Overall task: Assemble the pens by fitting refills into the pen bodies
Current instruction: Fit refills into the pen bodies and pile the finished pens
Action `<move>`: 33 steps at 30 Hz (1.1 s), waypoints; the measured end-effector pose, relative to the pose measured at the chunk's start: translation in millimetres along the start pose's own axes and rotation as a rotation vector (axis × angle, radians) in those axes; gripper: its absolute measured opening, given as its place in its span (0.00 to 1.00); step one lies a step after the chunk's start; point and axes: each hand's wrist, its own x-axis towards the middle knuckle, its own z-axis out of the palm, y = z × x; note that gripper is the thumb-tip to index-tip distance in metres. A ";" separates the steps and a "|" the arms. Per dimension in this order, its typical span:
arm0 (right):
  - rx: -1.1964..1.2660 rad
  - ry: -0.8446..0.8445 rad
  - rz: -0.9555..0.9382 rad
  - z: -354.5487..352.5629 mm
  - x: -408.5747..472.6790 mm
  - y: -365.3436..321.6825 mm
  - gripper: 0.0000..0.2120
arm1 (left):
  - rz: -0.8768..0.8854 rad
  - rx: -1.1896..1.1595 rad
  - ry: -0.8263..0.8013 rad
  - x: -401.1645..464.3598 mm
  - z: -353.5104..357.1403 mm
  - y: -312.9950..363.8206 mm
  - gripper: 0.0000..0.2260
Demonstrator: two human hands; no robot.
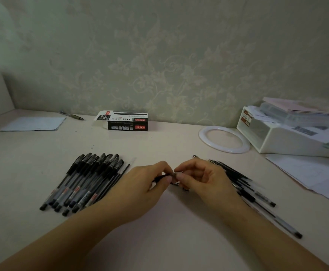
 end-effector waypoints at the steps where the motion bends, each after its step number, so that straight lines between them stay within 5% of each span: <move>1: 0.002 -0.009 -0.012 0.5 -0.7 0.0 0.05 | 0.005 0.010 0.000 0.1 -0.1 0.8 0.06; 5: -0.216 -0.006 -0.095 -0.6 -2.1 0.0 0.03 | 0.044 0.040 -0.004 0.4 -0.7 3.7 0.07; 12: -0.462 0.042 -0.171 1.5 -2.6 0.1 0.23 | 0.091 0.092 0.015 1.0 -0.5 5.0 0.07; 17: -0.431 0.003 -0.155 -2.1 -0.8 -1.5 0.06 | 0.061 0.091 0.046 1.5 -1.2 2.7 0.08; 24: -0.452 0.035 -0.148 0.1 -2.0 3.1 0.23 | 0.086 0.111 0.033 0.5 0.9 3.4 0.08; 29: -0.443 0.005 -0.151 -1.4 -0.6 0.3 0.05 | 0.065 0.091 0.057 0.9 0.1 1.4 0.08; 33: -0.426 -0.018 -0.195 -0.7 -2.0 0.5 0.11 | 0.099 0.083 0.073 0.8 -0.6 2.9 0.08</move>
